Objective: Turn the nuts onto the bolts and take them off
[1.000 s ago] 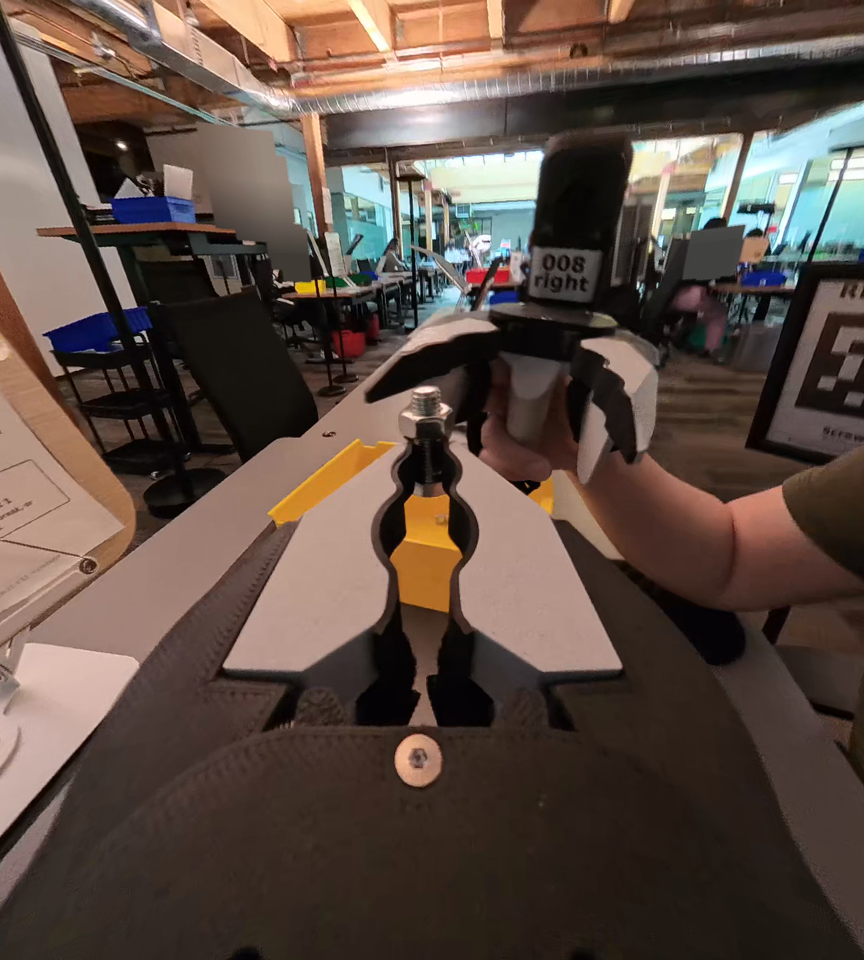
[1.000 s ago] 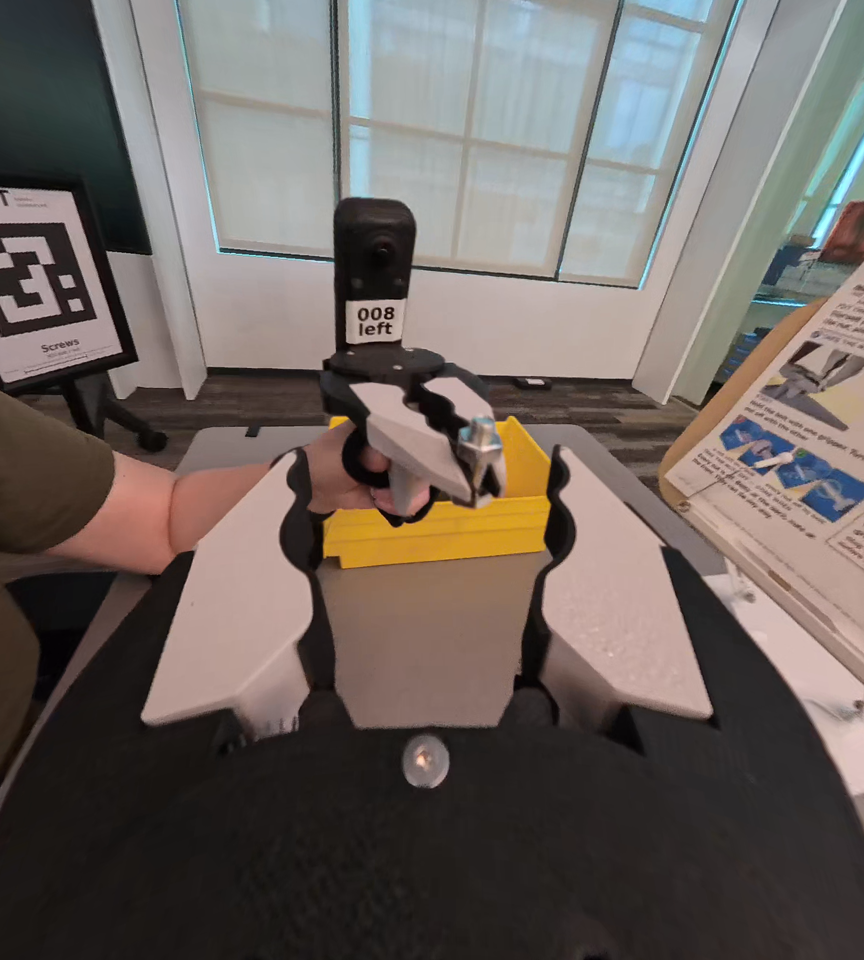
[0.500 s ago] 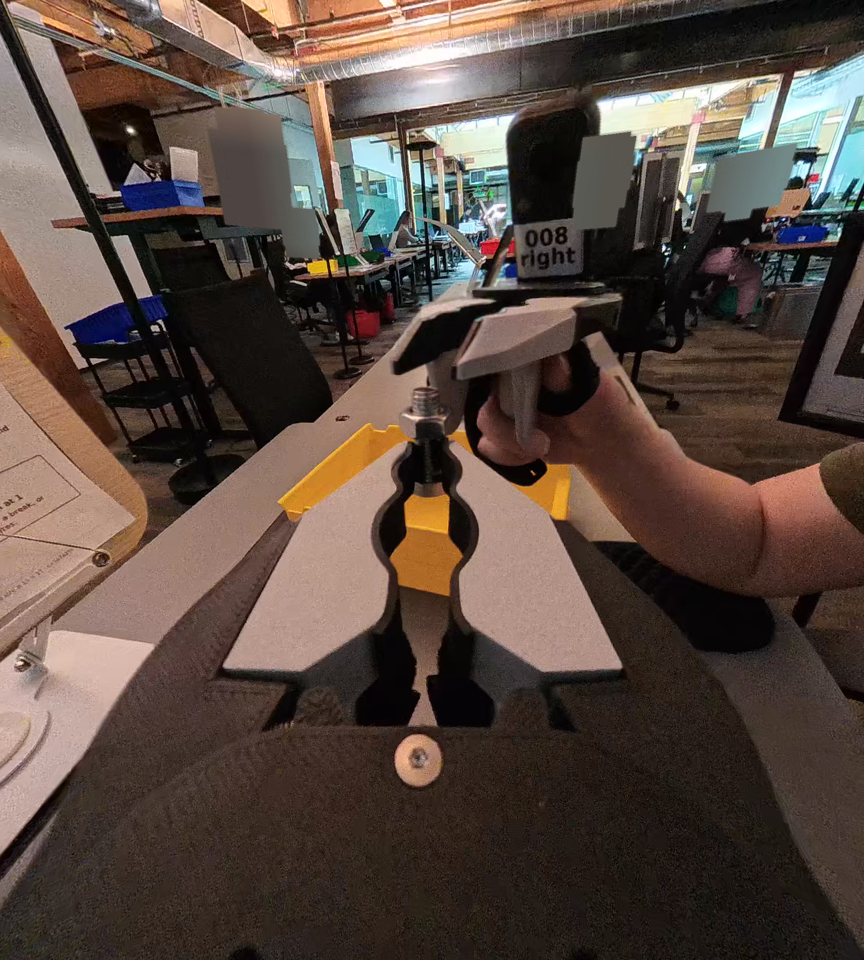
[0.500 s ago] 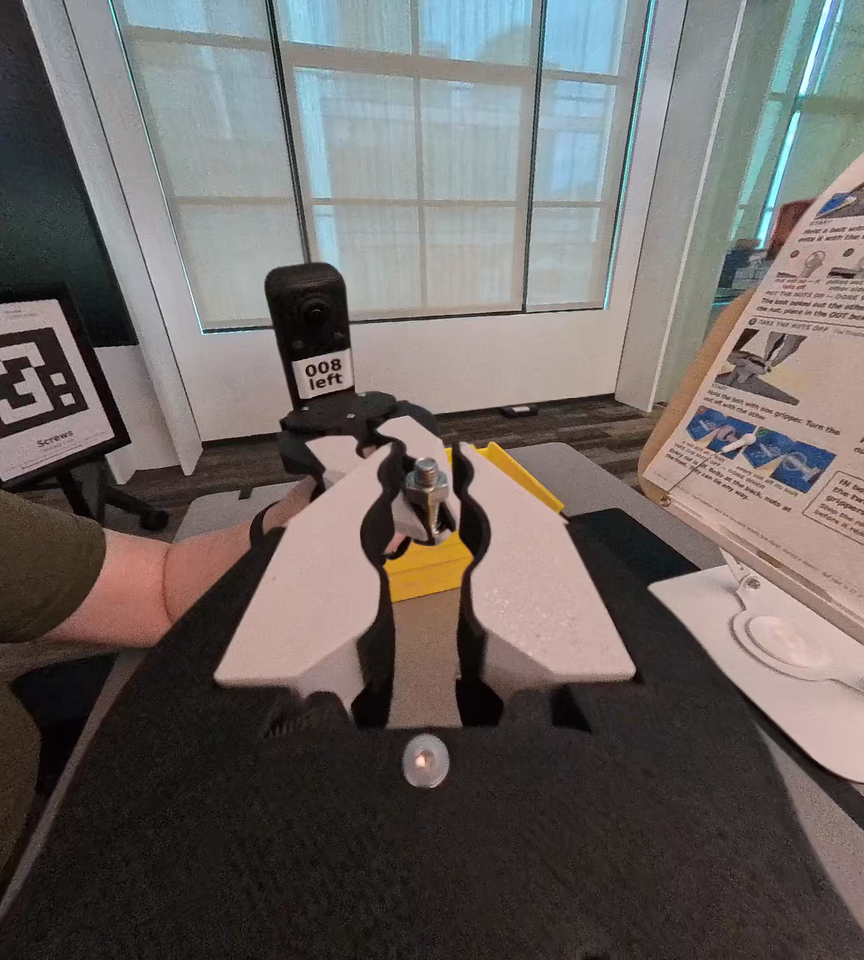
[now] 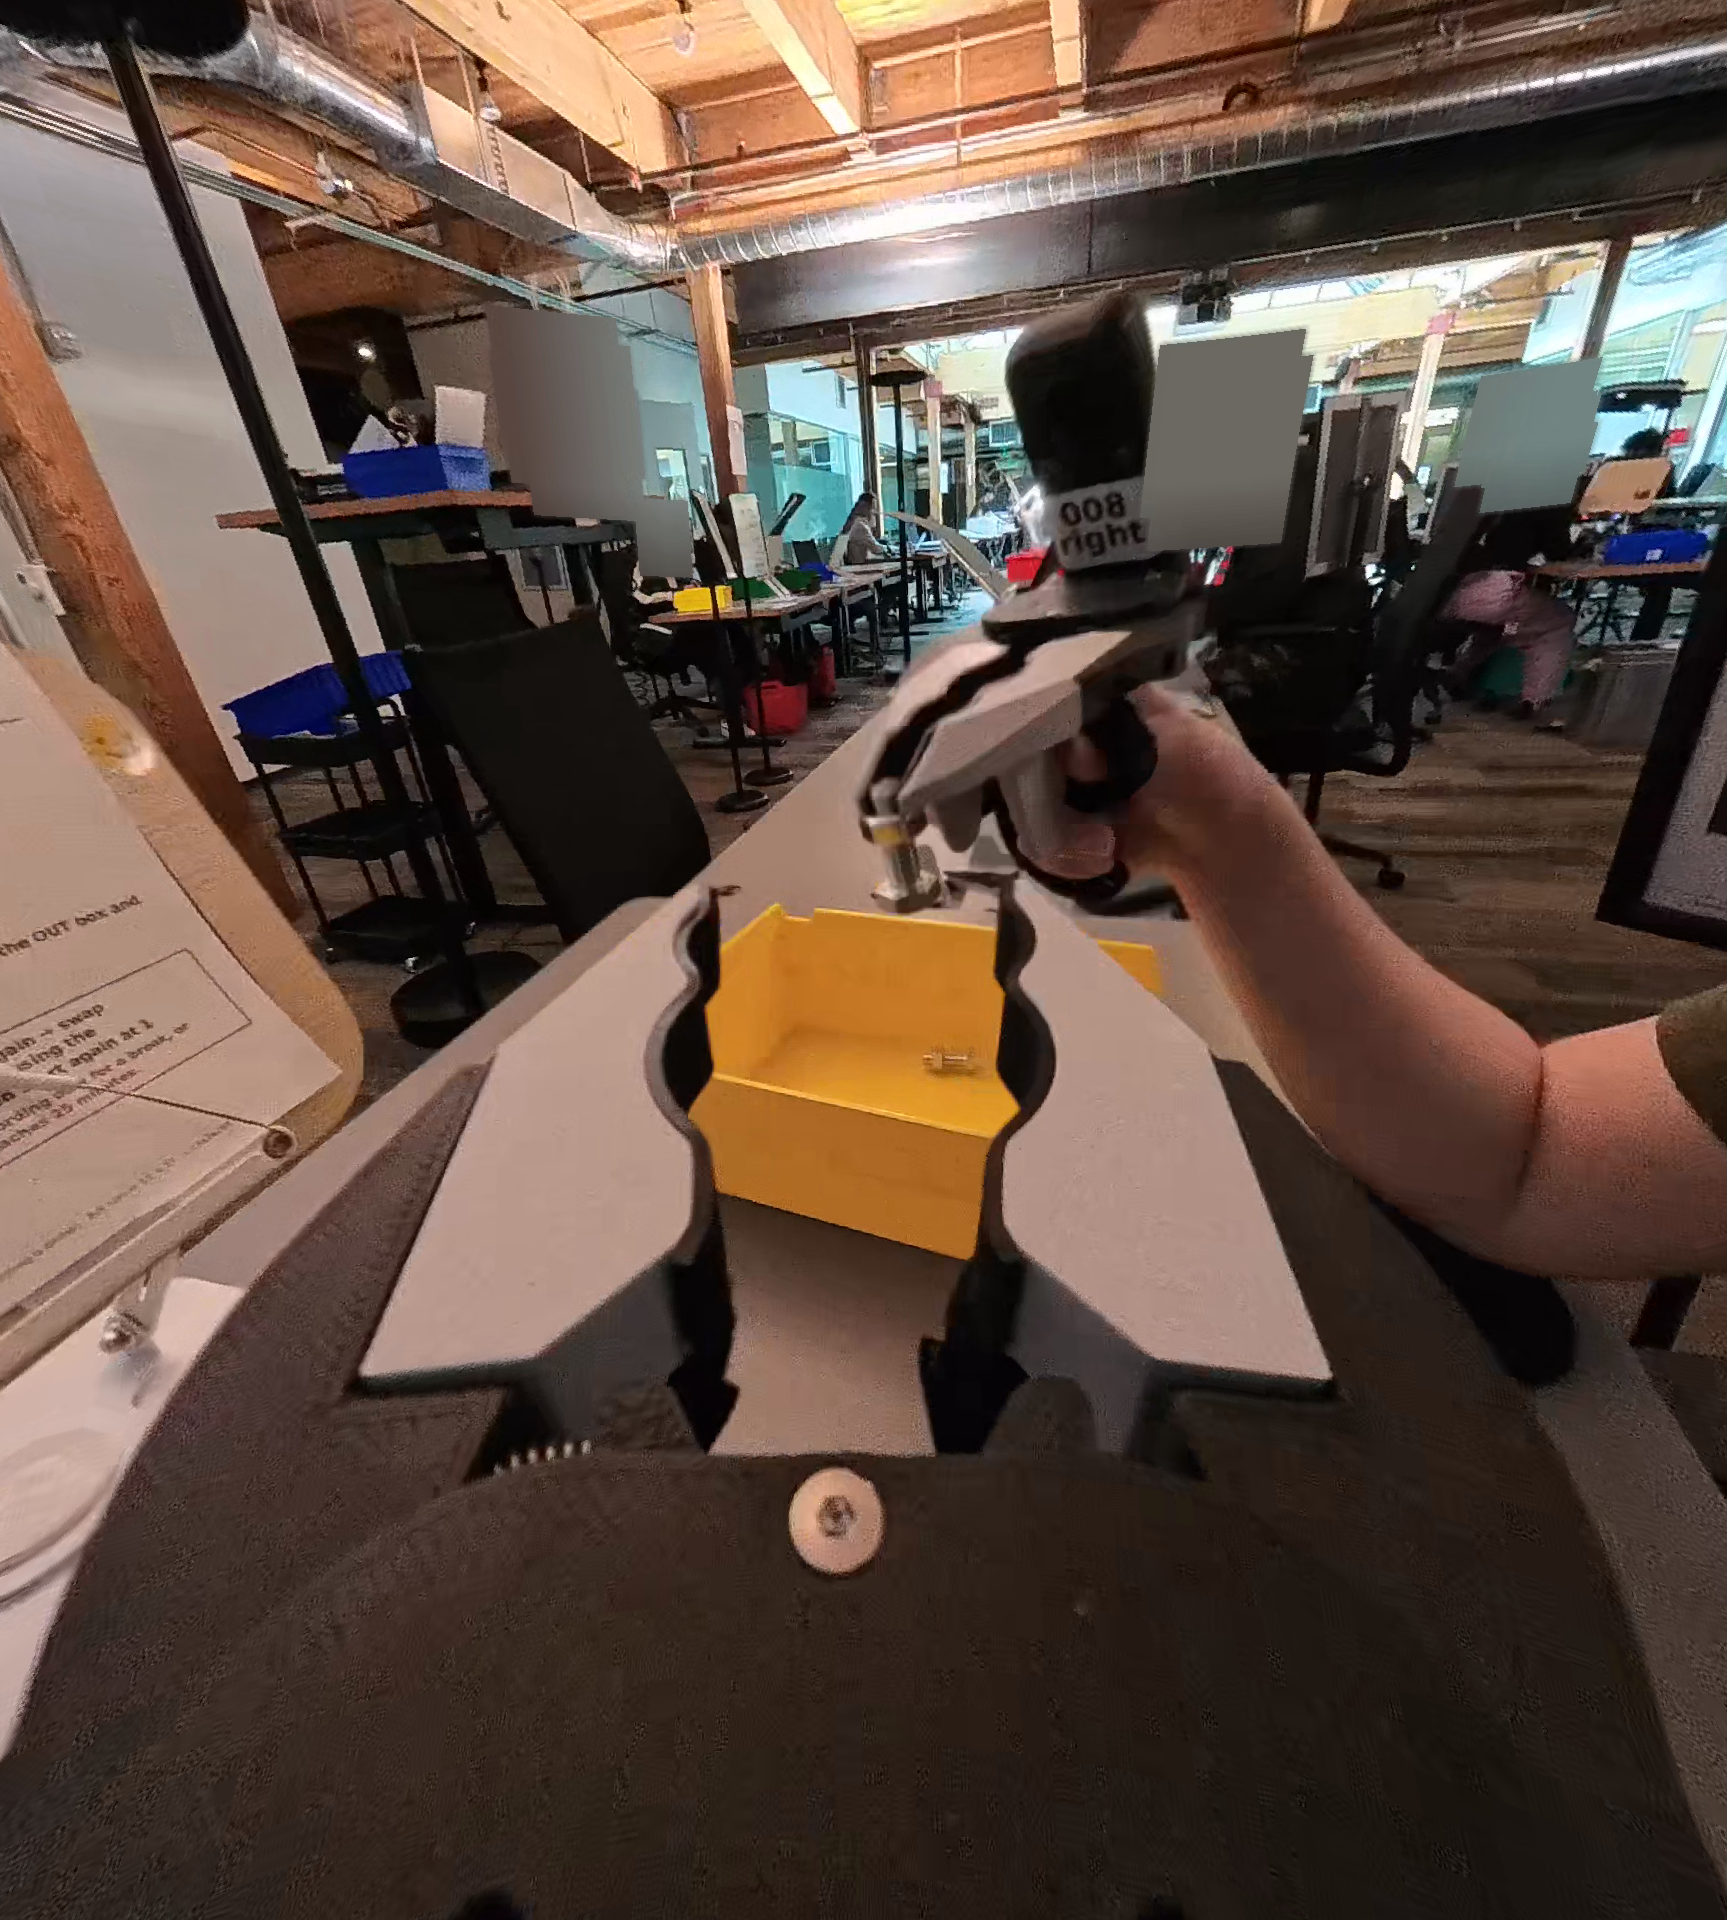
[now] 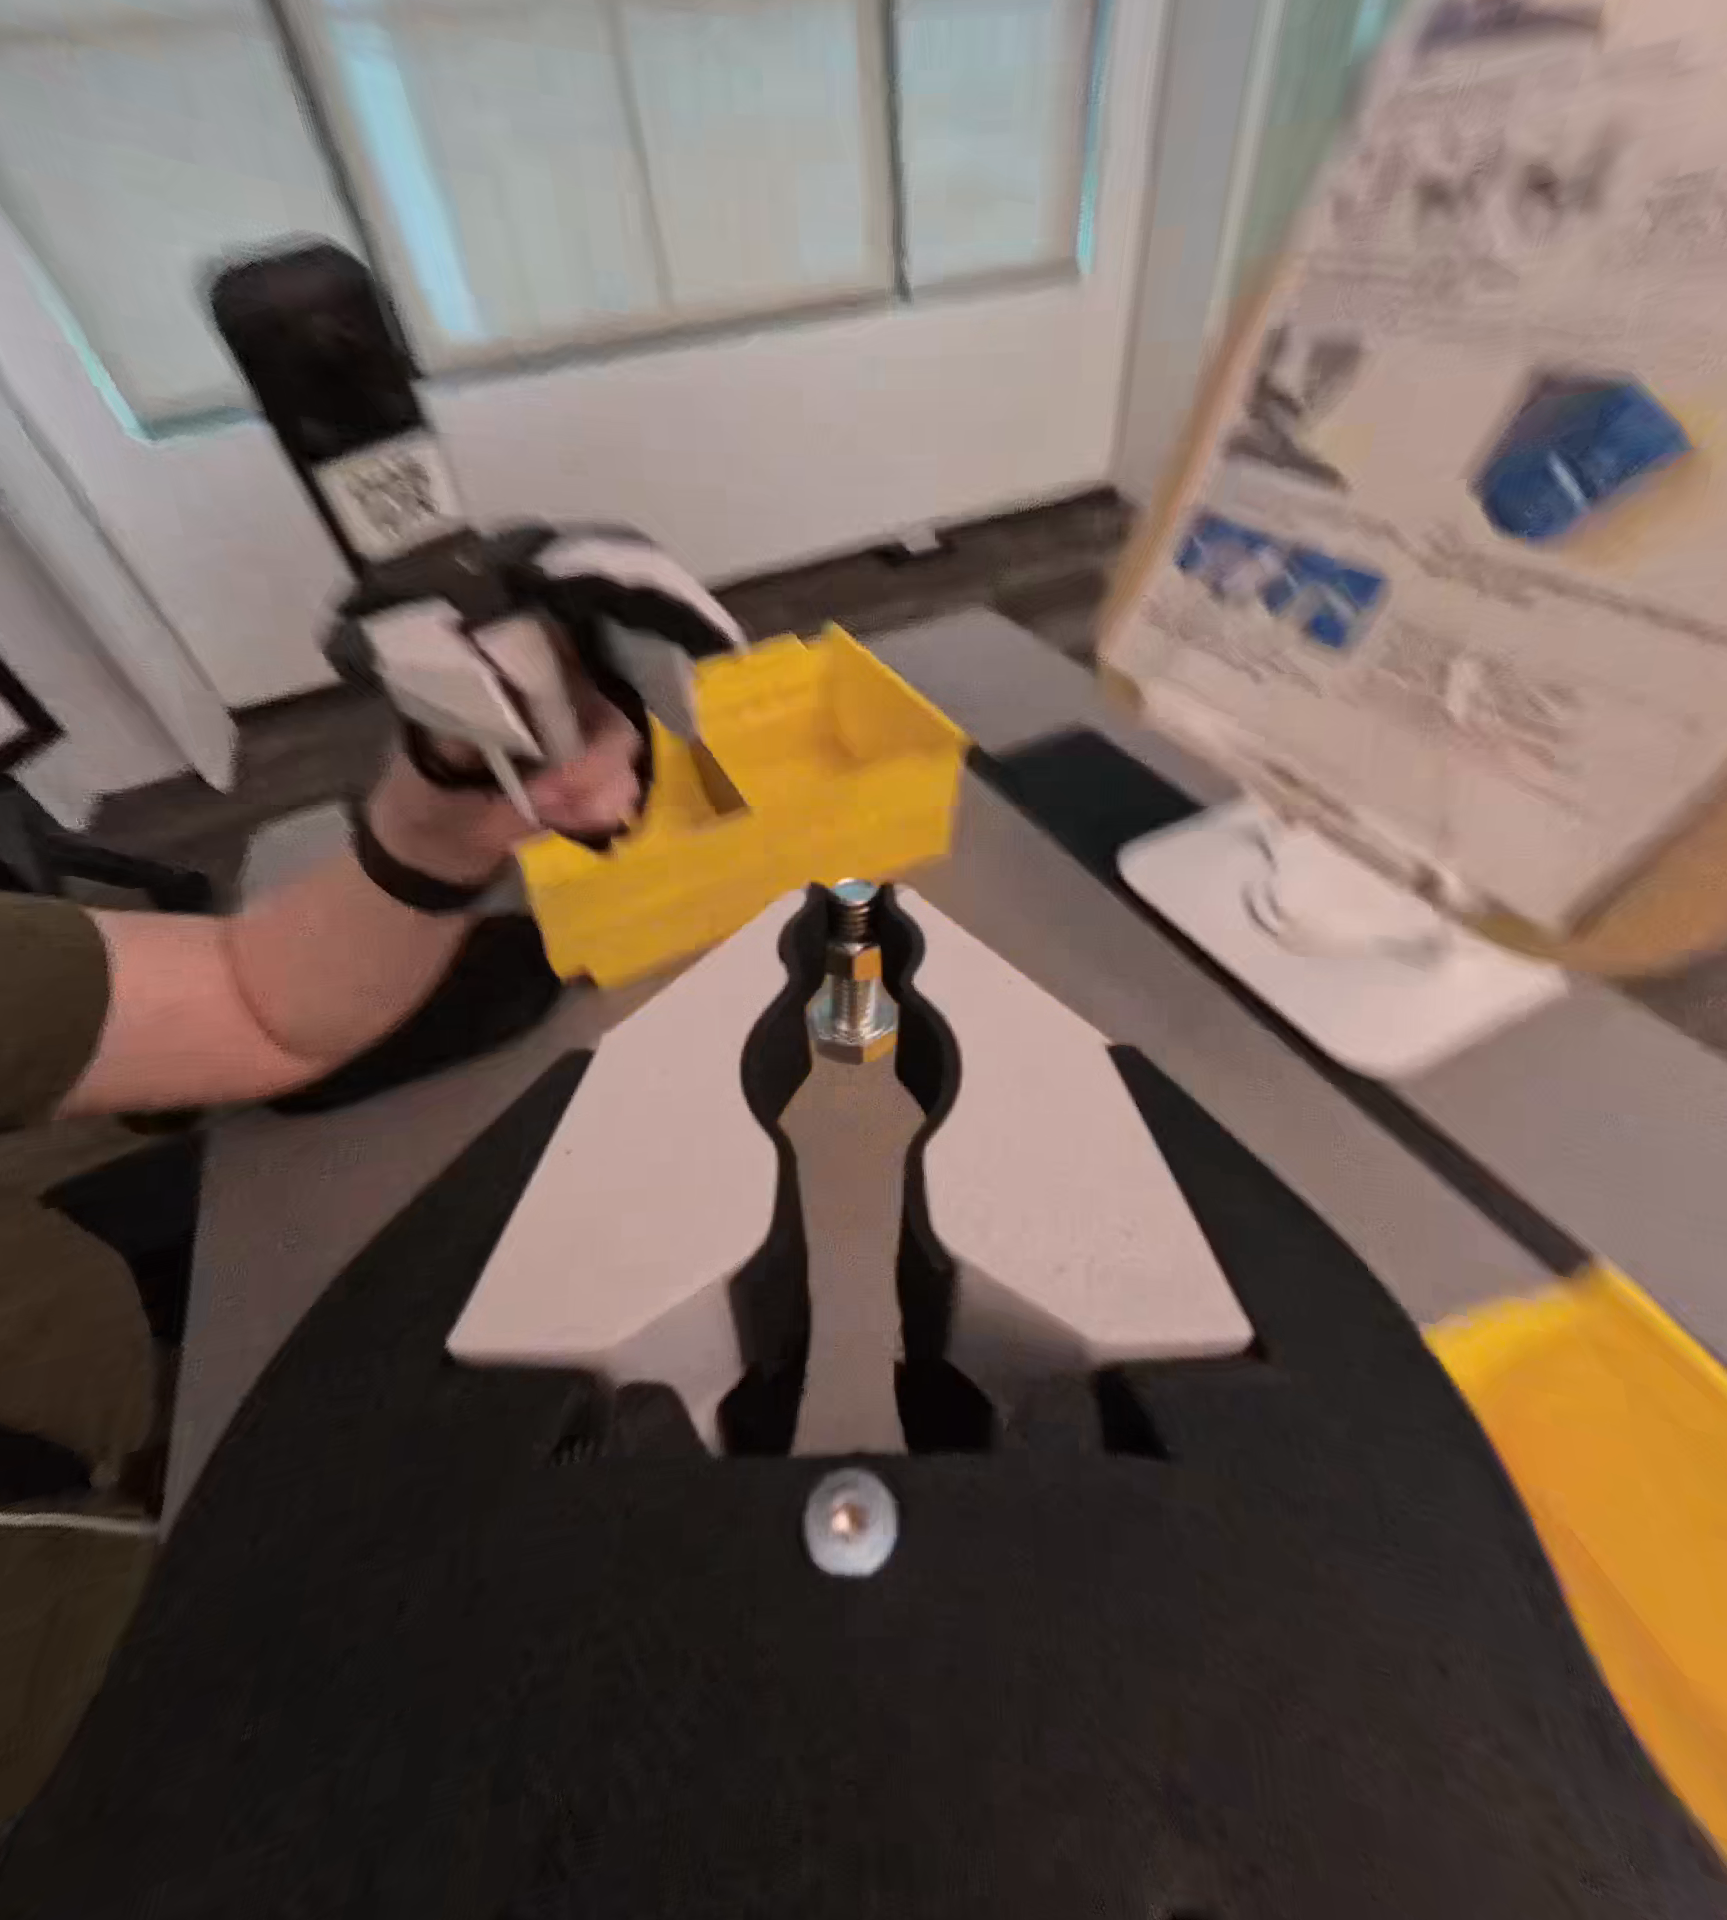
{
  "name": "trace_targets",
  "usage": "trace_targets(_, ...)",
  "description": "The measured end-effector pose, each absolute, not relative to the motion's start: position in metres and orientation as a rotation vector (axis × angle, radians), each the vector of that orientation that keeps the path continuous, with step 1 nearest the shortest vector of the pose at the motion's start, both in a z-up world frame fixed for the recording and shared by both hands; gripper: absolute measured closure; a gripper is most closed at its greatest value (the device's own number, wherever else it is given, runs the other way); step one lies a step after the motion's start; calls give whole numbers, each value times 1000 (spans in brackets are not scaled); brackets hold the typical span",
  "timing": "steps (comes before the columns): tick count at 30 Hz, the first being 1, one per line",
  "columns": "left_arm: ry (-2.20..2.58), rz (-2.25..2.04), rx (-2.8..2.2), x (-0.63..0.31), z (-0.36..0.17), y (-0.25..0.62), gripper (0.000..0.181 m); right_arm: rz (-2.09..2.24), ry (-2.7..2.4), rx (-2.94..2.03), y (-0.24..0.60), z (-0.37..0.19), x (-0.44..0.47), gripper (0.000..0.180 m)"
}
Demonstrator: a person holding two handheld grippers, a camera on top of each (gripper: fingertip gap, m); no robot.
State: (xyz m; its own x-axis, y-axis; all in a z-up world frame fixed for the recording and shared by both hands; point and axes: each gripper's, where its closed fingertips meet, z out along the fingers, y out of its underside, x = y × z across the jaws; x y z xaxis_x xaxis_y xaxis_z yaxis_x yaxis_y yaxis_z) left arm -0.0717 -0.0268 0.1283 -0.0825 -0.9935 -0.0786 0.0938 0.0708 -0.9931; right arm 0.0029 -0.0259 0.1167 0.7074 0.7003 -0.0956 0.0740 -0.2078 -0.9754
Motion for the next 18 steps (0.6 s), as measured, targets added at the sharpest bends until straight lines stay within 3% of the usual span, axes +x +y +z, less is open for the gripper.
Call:
trace_targets(5,1220,-1291,-1062,-90,141,-20,139,209,-10,-2459,-29,-15,172,172)
trace_targets(8,1231,-1269,-1087,-94,141,-16,140,168,142,-2719,-41,-80,208,172)
trace_targets(13,1286,-1231,-1112,-100,138,-15,140,209,221,-3000,-62,-142,216,172)
trace_targets(18,1296,-1185,-1132,-106,138,-10,139,115,242,-3068,-63,-161,228,171)
